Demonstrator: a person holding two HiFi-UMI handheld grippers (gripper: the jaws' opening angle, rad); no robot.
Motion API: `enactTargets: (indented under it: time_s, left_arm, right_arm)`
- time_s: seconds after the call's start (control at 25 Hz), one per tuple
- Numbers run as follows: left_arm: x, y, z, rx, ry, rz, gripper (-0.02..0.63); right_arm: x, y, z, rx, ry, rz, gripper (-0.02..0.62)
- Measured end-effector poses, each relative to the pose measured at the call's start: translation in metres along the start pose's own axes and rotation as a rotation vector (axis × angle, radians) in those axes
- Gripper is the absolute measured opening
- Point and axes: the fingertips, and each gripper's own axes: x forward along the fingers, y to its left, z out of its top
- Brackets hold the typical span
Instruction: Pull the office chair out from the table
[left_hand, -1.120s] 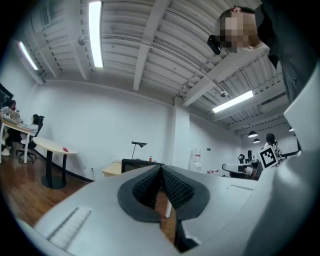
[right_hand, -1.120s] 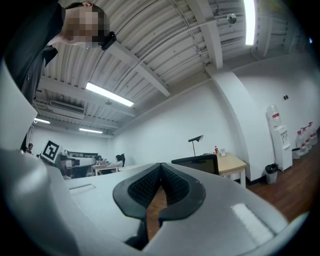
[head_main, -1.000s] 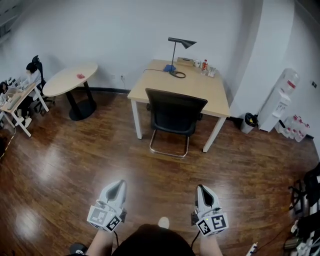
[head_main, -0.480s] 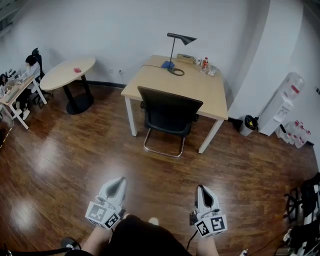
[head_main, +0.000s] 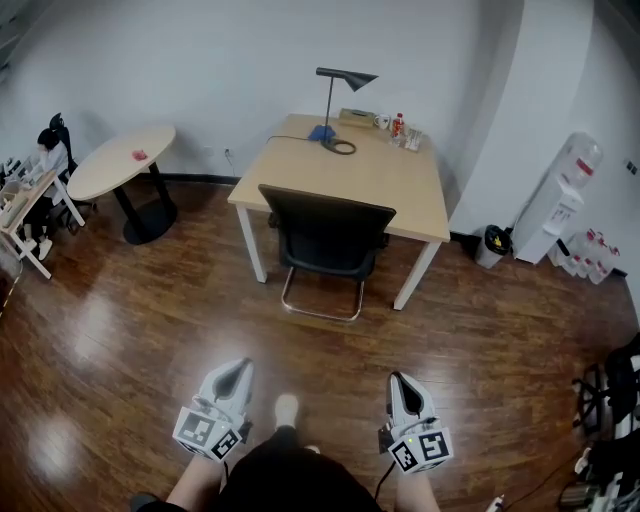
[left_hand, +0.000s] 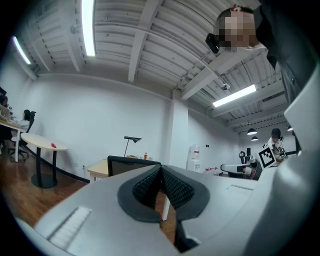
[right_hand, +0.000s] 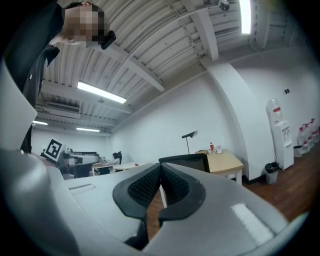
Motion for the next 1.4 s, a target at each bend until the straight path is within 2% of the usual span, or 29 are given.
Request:
enactTargets:
  time_s: [0.24, 0.44, 0.64, 0.88, 1.04, 1.2, 1.4]
  left_arm:
    - [0.044, 0.02, 0.006, -0.008, -0.038, -0.039, 0.002]
    - [0.084, 0.046, 0.007, -0.034, -0.041, -0.05, 0.002]
    - [0.119, 0.075, 0.015, -0.025, -0.033, -0.07, 0.002]
    - [0.152, 0.112, 0.02, -0.001, -0.034, -0.084, 0.002]
    - [0.171, 0.138, 0.025, 0.008, -0.048, -0.078, 0.002]
    - [0.184, 0.163, 0.032, 0.002, -0.065, -0.088, 0.002]
    - [0.192, 0.192, 0.035, -0.025, -0.072, -0.084, 0.002]
  right_arm:
    - [0.024, -0.019, 0.006, -0.012, -0.008, -0.042, 0.014]
    - [0.06, -0.032, 0.008, -0.02, -0.008, -0.073, 0.014]
    - [0.101, -0.037, 0.004, -0.017, 0.021, -0.087, 0.014]
    - [0.154, -0.035, -0.003, -0.011, 0.036, -0.085, 0.014]
    - [0.199, -0.019, -0.005, -0.042, 0.065, -0.033, 0.014]
    - [0.235, -0.004, 0.006, -0.074, 0.04, -0.011, 0.014]
    - [0.257, 0.0, 0.005, -0.021, 0.04, -0.026, 0.014]
